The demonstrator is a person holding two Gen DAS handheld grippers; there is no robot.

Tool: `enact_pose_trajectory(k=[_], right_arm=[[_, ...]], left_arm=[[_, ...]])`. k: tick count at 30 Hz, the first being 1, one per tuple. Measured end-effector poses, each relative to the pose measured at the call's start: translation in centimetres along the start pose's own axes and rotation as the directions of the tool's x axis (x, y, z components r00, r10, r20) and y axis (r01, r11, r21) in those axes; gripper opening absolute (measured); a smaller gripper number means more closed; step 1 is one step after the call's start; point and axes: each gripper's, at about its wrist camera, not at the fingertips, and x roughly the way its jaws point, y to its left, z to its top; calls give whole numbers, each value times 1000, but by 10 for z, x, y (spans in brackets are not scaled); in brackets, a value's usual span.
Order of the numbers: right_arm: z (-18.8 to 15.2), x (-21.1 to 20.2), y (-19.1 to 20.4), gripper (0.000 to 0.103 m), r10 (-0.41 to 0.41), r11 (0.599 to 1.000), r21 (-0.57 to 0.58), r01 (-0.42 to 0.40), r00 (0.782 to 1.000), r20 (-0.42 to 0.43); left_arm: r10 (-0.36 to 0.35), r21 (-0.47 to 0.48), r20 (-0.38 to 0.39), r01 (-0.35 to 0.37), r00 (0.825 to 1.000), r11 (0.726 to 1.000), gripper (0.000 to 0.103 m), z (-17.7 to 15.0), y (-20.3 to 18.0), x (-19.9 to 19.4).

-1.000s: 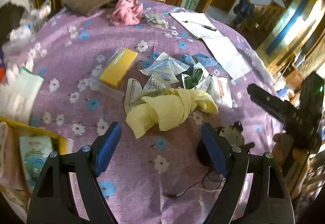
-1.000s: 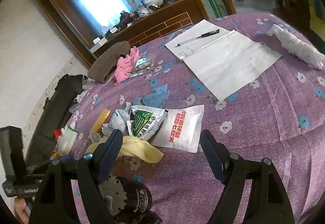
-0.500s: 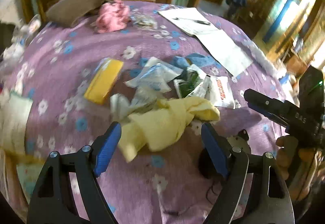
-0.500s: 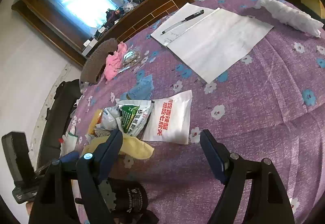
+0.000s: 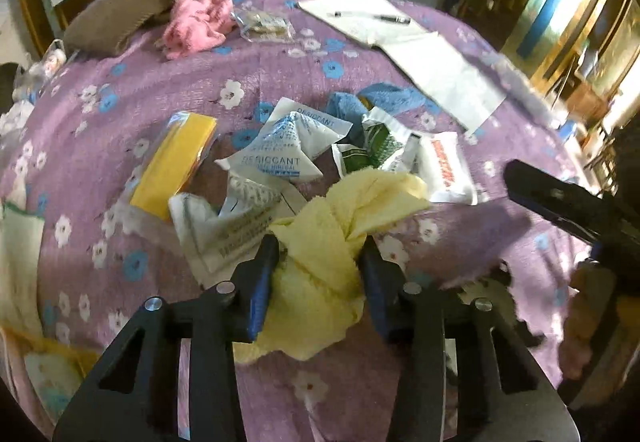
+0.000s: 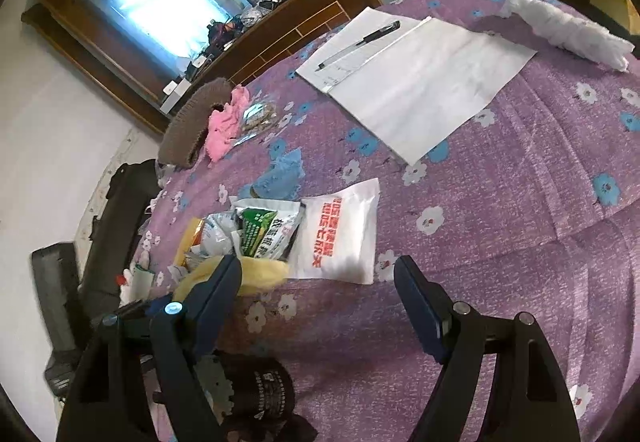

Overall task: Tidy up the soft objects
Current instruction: 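Grasp the yellow towel with the left tool and lift it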

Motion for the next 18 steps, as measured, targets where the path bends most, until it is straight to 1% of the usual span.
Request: enact_pose_trajectory(k=[2, 4, 7, 10, 12, 13, 14, 16, 18], right_arm=[[0, 0, -3, 79, -30, 1000, -1, 30, 1000, 8], [0, 2, -4, 79, -44, 999, -3, 44, 999, 3], [0, 7, 1, 79, -64, 998, -24, 64, 998, -3], [1, 17, 10, 79, -70, 995, -68, 68, 997, -22], [2, 32, 13, 79, -78, 995, -72, 74, 995, -57], [3, 37, 17, 79, -107, 990, -99, 102, 993, -47], [4, 41, 23, 79, -152, 981, -131, 145, 987, -45], [5, 53, 37, 79, -236, 954, -205, 220, 970, -56], [4, 65, 49, 80, -314, 915, -289, 282, 947, -72]], left_arm=[[-35, -46, 29, 37, 999, 998, 39, -9, 4, -15], [-79, -103, 33, 82, 996, 991, 39, -19, 11, -27], [-140, -194, 70, 151, 988, 969, 39, -37, 29, -53], [-174, -235, 98, 193, 980, 953, 39, -54, 41, -71], [-217, -271, 113, 240, 970, 932, 39, -65, 50, -82], [-238, -281, 122, 263, 964, 923, 39, -71, 52, -86], [-251, -288, 128, 278, 959, 916, 39, -74, 55, -89], [-288, -294, 134, 315, 948, 902, 39, -79, 57, -94], [-288, -288, 136, 316, 948, 904, 39, -82, 57, -98]])
